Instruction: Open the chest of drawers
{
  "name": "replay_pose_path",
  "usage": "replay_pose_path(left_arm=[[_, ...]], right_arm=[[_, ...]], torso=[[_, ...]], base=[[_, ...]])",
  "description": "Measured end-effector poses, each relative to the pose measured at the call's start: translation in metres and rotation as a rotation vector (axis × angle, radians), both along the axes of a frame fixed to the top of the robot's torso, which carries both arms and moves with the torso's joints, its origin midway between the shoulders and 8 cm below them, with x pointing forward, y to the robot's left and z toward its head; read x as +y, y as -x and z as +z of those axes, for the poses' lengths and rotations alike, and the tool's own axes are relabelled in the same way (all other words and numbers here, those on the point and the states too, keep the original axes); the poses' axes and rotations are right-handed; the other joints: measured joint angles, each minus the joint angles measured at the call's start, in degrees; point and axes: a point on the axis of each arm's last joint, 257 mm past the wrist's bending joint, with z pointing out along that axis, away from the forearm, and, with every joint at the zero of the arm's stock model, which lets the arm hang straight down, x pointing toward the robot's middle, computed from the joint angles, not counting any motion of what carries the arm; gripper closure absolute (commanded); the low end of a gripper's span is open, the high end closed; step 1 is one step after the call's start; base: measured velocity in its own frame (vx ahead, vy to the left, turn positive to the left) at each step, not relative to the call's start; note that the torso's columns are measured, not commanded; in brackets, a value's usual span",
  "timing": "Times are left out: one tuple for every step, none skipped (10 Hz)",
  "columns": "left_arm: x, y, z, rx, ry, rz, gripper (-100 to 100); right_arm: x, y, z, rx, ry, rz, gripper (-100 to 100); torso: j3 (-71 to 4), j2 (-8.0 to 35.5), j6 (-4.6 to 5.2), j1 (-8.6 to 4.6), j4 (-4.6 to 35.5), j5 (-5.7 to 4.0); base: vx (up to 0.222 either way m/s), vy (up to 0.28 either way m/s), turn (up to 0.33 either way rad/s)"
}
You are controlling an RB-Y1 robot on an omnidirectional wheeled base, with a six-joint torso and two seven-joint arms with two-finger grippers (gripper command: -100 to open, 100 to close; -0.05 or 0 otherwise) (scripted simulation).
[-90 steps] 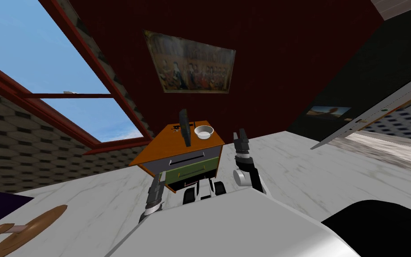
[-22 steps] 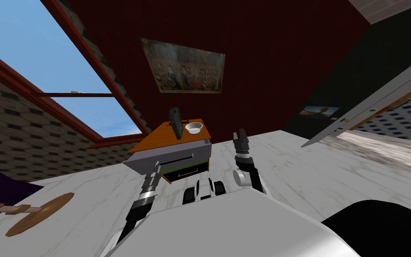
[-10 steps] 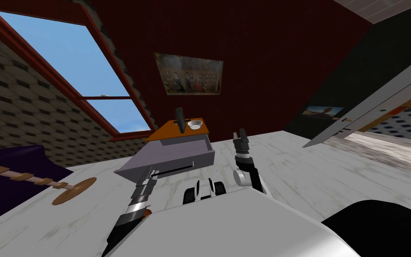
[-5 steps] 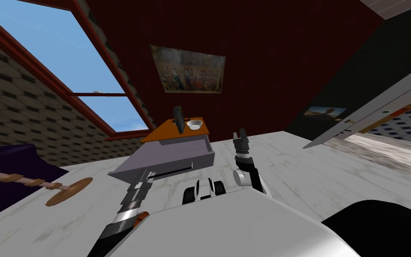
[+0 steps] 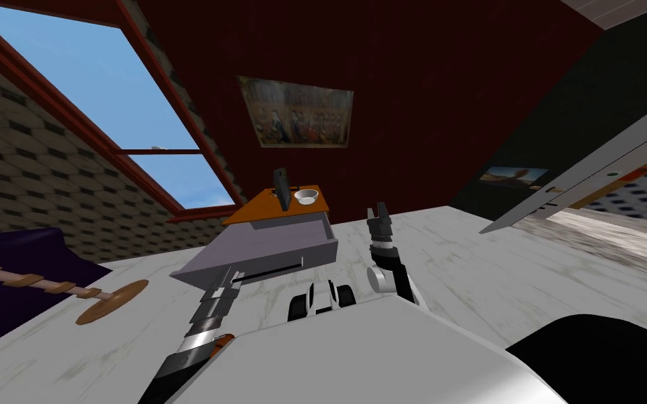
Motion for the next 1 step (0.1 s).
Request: replay_pose_path(left_arm=[[0.0001,0.0002,-0.0005,0.002,0.0,0.001,0]], right_arm=[[0.0,0.0,0.0,0.0,0.0,0.0,0]], torso=[[0.0,0.0,0.0,0.02,0.0,0.02]], base=[[0.0,0.0,0.0]])
